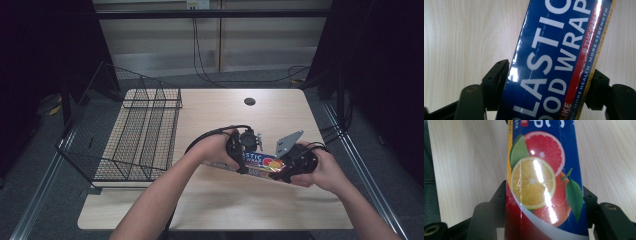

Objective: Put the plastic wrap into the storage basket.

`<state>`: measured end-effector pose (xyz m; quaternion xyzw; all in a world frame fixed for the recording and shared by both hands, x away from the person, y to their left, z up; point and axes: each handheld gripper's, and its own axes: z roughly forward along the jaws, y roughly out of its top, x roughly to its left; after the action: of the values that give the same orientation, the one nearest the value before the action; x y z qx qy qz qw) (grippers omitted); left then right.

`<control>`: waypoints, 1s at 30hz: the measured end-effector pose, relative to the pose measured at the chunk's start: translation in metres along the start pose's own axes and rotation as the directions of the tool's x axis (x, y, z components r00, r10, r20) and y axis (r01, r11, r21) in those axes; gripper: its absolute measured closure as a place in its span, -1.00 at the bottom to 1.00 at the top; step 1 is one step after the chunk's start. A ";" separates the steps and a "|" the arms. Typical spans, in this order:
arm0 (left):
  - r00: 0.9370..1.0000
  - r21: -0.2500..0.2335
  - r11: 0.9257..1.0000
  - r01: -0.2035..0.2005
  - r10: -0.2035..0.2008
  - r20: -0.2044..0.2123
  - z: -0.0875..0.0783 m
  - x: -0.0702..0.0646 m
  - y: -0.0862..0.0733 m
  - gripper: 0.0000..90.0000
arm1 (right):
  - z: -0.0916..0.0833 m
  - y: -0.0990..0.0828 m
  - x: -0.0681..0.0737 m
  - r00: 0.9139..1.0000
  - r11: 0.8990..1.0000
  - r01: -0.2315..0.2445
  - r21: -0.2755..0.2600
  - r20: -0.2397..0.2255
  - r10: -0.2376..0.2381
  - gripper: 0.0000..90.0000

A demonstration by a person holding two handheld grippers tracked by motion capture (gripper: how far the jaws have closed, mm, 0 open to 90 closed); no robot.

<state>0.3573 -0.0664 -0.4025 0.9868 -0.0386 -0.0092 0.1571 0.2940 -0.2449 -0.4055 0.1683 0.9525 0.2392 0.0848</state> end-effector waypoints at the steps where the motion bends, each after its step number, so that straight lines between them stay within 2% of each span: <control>1: 1.000 0.000 1.000 0.000 0.000 0.000 0.000 0.000 0.000 -0.23 | 0.000 0.000 0.000 1.000 1.000 0.000 0.000 0.000 0.000 -0.06; 2: 1.000 0.009 1.000 0.018 -0.018 0.004 0.001 -0.002 0.001 -0.23 | 0.000 0.000 0.000 1.000 1.000 0.000 0.003 -0.005 0.000 -0.06; 3: 1.000 0.013 1.000 0.020 -0.020 0.003 0.002 -0.005 0.002 -0.21 | 0.001 0.000 -0.001 1.000 1.000 0.004 0.002 -0.018 -0.004 -0.07; 4: 1.000 0.037 0.999 -0.003 0.002 0.011 0.002 -0.009 0.004 -0.16 | 0.001 -0.002 -0.003 0.999 0.999 0.038 0.005 -0.038 -0.038 -0.08; 5: 1.000 0.037 0.999 -0.003 0.002 0.011 0.002 -0.009 0.004 -0.14 | 0.002 -0.003 -0.004 0.997 0.999 0.046 0.004 -0.057 -0.046 -0.09; 6: 1.000 0.048 0.999 -0.017 0.016 0.023 0.002 -0.011 0.005 -0.14 | 0.002 -0.003 -0.004 0.997 0.999 0.046 0.004 -0.057 -0.046 -0.09; 7: 1.000 0.047 0.999 -0.015 0.015 0.016 0.003 -0.014 0.006 -0.12 | 0.002 -0.003 -0.004 0.996 0.999 0.049 0.004 -0.075 -0.048 -0.09; 8: 1.000 0.034 0.999 0.007 -0.008 0.022 0.005 -0.017 0.005 -0.10 | 0.003 -0.004 -0.005 0.993 0.998 0.065 0.011 -0.095 -0.063 -0.11; 9: 1.000 0.053 0.999 -0.012 0.011 0.027 0.004 -0.016 0.006 -0.10 | 0.003 -0.004 -0.005 0.993 0.998 0.065 0.011 -0.095 -0.063 -0.11; 10: 1.000 0.047 0.999 0.009 -0.010 0.021 0.003 -0.020 0.006 -0.08 | 0.003 -0.006 -0.007 0.992 0.998 0.056 0.005 -0.110 -0.055 -0.15; 11: 1.000 0.047 0.999 0.009 -0.010 0.021 0.003 -0.020 0.006 -0.07 | 0.003 -0.006 -0.007 0.992 0.998 0.056 0.005 -0.110 -0.055 -0.15; 12: 1.000 0.035 0.999 0.026 -0.026 0.004 0.004 -0.023 0.006 -0.07 | 0.004 -0.007 -0.008 0.992 0.998 0.058 -0.008 -0.110 -0.058 -0.17; 13: 0.999 0.030 0.999 0.034 -0.034 -0.007 0.004 -0.025 0.006 -0.06 | 0.003 -0.009 -0.012 0.991 0.999 0.017 -0.032 -0.134 -0.022 -0.24; 14: 1.000 0.036 0.999 0.023 -0.024 0.002 0.001 -0.024 0.007 -0.06 | 0.003 -0.009 -0.012 0.991 0.999 0.017 -0.032 -0.134 -0.022 -0.24; 15: 0.999 0.037 0.998 0.045 -0.045 0.008 0.001 -0.025 0.006 -0.05 | 0.001 -0.010 -0.015 0.990 0.998 -0.012 -0.061 -0.140 0.004 -0.29; 16: 0.998 0.019 0.998 0.063 -0.063 -0.011 0.001 -0.028 0.005 -0.04 | 0.000 -0.011 -0.017 0.990 0.997 -0.019 -0.076 -0.140 0.008 -0.39; 17: 0.997 0.027 0.997 0.077 -0.077 0.013 -0.001 -0.026 0.004 -0.04 | -0.001 -0.011 -0.019 0.990 0.996 -0.037 -0.084 -0.137 0.025 -0.47; 18: 0.997 0.031 0.997 0.071 -0.071 0.016 -0.003 -0.025 0.003 -0.04 | -0.003 -0.012 -0.020 0.989 0.994 -0.057 -0.091 -0.139 0.044 -0.51; 19: 0.995 0.025 0.995 0.097 -0.097 0.005 -0.004 -0.025 0.001 -0.04 | -0.005 -0.012 -0.022 0.989 0.992 -0.066 -0.104 -0.142 0.051 -0.53; 20: 0.996 0.039 0.995 0.090 -0.090 0.012 -0.006 -0.024 -0.001 -0.04 | -0.008 -0.014 -0.024 0.987 0.986 -0.089 -0.138 -0.144 0.069 -0.60; 21: 0.993 0.019 0.993 0.115 -0.115 -0.014 -0.007 -0.024 -0.004 -0.04 | -0.011 -0.015 -0.026 0.985 0.981 -0.114 -0.155 -0.143 0.092 -0.70; 22: 0.988 0.019 0.988 0.153 -0.153 0.000 -0.009 -0.023 -0.006 -0.04 | -0.015 -0.017 -0.030 0.978 0.970 -0.163 -0.178 -0.157 0.135 -0.75; 23: 0.986 0.014 0.986 0.168 -0.167 -0.009 -0.010 -0.023 -0.008 -0.04 | -0.019 -0.019 -0.032 0.974 0.964 -0.185 -0.190 -0.162 0.156 -0.75; 24: 0.983 0.009 0.983 0.181 -0.181 -0.013 -0.013 -0.022 -0.010 -0.04 | -0.024 -0.021 -0.035 0.978 0.954 -0.193 -0.228 -0.123 0.169 -0.82; 25: 0.981 0.011 0.981 0.194 -0.194 -0.014 -0.015 -0.019 -0.013 -0.04 | -0.024 -0.021 -0.035 0.978 0.954 -0.193 -0.228 -0.123 0.169 -0.82; 26: 0.978 0.009 0.978 0.209 -0.209 -0.019 -0.018 -0.018 -0.017 -0.04 | -0.030 -0.027 -0.038 0.976 0.941 -0.210 -0.265 -0.107 0.187 -0.92; 27: 0.972 0.005 0.972 0.234 -0.234 -0.006 -0.019 -0.017 -0.019 -0.04 | -0.030 -0.027 -0.038 0.976 0.941 -0.210 -0.265 -0.107 0.187 -0.92; 28: 0.972 0.010 0.972 0.235 -0.235 -0.020 -0.020 -0.016 -0.022 -0.04 | -0.033 -0.028 -0.039 0.978 0.938 -0.206 -0.280 -0.096 0.186 -0.90; 30: 0.965 0.014 0.965 0.262 -0.262 -0.026 -0.022 -0.014 -0.027 -0.04 | -0.041 -0.033 -0.042 0.972 0.924 -0.230 -0.306 -0.120 0.203 -0.94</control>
<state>0.3460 -0.0333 -0.3898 0.9846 0.0940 -0.0176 0.1462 0.3132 -0.3054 -0.3822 0.2462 0.8799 0.4042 0.0428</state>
